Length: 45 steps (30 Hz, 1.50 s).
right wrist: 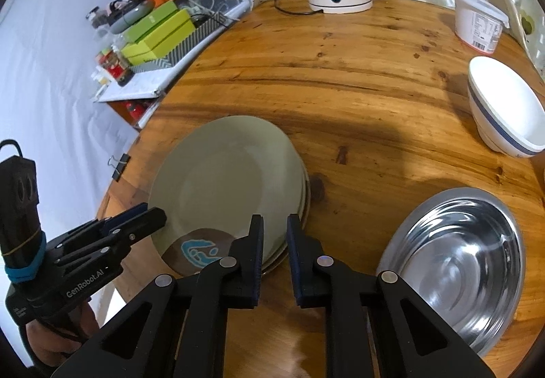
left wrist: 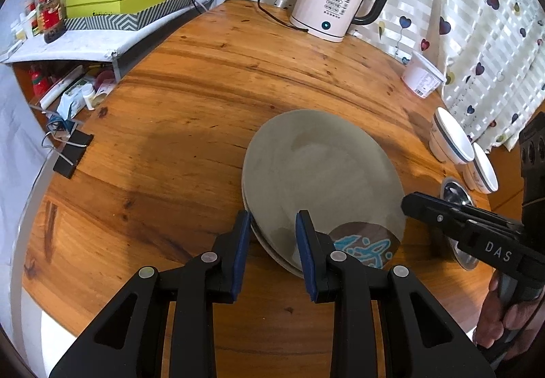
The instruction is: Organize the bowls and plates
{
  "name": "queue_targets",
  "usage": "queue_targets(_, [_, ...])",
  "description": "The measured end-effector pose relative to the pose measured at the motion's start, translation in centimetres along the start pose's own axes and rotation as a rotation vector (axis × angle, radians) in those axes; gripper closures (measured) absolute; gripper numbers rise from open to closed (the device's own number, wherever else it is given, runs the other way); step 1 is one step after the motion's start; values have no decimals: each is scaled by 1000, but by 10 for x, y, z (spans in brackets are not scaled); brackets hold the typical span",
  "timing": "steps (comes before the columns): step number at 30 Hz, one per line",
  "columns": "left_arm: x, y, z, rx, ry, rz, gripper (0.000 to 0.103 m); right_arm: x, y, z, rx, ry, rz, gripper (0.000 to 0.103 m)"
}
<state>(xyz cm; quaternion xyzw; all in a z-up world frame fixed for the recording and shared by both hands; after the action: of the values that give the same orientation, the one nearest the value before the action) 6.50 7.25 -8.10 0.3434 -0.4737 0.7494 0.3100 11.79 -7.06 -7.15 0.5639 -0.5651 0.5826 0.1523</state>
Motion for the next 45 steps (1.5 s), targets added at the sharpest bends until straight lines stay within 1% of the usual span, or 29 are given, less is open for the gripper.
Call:
queue_targets(5, [-1,-5,-5,16,-1,14,74,-1,-2,5,-13,10,4,88])
queue_targets(8, [-5,-9,-4,22,15,14,74,-4,-1,6,-18,9,-4,88])
queue_targets(12, [-5,-6,0,7,13,14,72,-5,1,2,5,8,-8,88])
queue_targets(17, [-3,-4,0,8,18,10,71,-6,1,2,14,14,-8,88])
queue_targets(21, [-2,-4,0,12,26,10,71,-4,1,1,5,2,-4,88])
queue_targets(26, [9,-9,-1,16,27,43,71,10,-3,6,1,-3,22,88])
queue_targets(28, [16,-13,1,11,26,69,71,20,-3,8,2,-5,39,82])
queue_targets(30, [26,-16,4,4,40,96,71,31,-4,10,2,-7,62,69])
queue_targets(31, [29,-18,6,-2,46,106,71,37,-5,11,5,-8,76,66])
queue_targets(33, [35,-20,12,-23,54,130,68,47,-4,14,10,-1,97,61])
queue_targets(34, [36,-21,14,-27,60,131,62,53,-3,16,8,2,109,60])
queue_targets(35, [36,-20,17,-29,76,131,60,59,-1,19,1,3,118,59])
queue_targets(45, [35,-14,34,-41,125,115,59,89,30,66,-116,37,149,59])
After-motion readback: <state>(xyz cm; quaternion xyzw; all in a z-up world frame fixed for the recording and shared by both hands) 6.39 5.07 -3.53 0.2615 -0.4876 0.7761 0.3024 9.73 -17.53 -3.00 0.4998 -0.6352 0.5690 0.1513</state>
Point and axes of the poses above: each gripper's, at about its wrist camera, not at the fingertips, and x roughly against the way its jaws point, z to its right, y to its underside, the point moved 7 cm from there along -x, roughly the way its jaws point, and after that the axes turned 5 degrees about x, right-handed, at the moved point
